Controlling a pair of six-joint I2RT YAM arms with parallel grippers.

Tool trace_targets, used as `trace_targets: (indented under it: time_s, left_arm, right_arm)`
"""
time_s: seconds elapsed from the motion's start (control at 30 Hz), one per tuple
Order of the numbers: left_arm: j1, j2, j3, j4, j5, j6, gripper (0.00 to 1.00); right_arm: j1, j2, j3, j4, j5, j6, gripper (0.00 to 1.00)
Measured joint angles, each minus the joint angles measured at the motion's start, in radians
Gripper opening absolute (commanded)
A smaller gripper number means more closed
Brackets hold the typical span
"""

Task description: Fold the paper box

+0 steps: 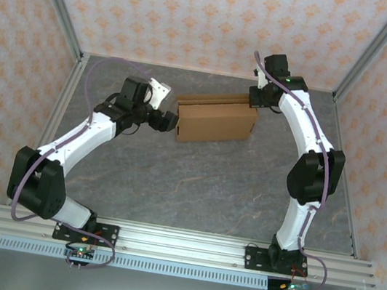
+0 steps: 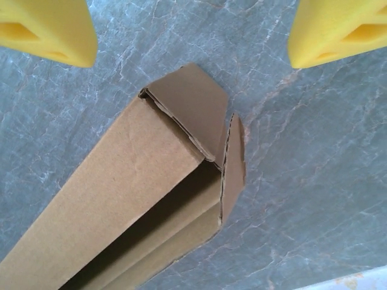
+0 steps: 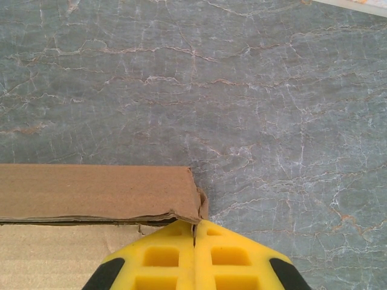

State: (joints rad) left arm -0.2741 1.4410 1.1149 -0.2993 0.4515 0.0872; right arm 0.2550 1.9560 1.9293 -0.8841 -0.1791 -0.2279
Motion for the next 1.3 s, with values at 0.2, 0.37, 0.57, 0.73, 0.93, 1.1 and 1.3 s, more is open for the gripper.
trace_targets:
  time_s: [0.2,0.37,0.57,0.73,0.93,1.1,1.3]
  left_arm:
    - [-0.010,0.033,0.110,-0.078,-0.090,-0.097,0.61]
    - [-0.041,0.106,0.230,-0.146,-0.166,-0.114,0.51]
    - [-0.060,0.206,0.327,-0.224,-0.196,-0.096,0.38]
    - [-0.060,0.257,0.371,-0.264,-0.199,-0.082,0.26]
    - [-0.065,0.271,0.406,-0.286,-0.198,-0.084,0.10]
    - [-0.080,0.271,0.407,-0.287,-0.198,-0.117,0.05]
    - [-0.080,0.271,0.407,-0.285,-0.198,-0.168,0.00]
  right_arm:
    - [0.000,0.000,-0.002,0.003,0.000,0.000,0.02]
    - [0.000,0.000,-0.002,0.003,0.000,0.000,0.02]
    - [0.000,0.000,-0.002,0.003,0.000,0.000,0.02]
    - [0.000,0.000,-0.002,0.003,0.000,0.000,0.02]
    - [0.000,0.000,-0.008,0.012,0.000,0.001,0.02]
    - [0.000,-0.003,-0.030,0.047,0.001,0.010,0.02]
    - [0.000,-0.008,-0.043,0.064,0.001,0.016,0.02]
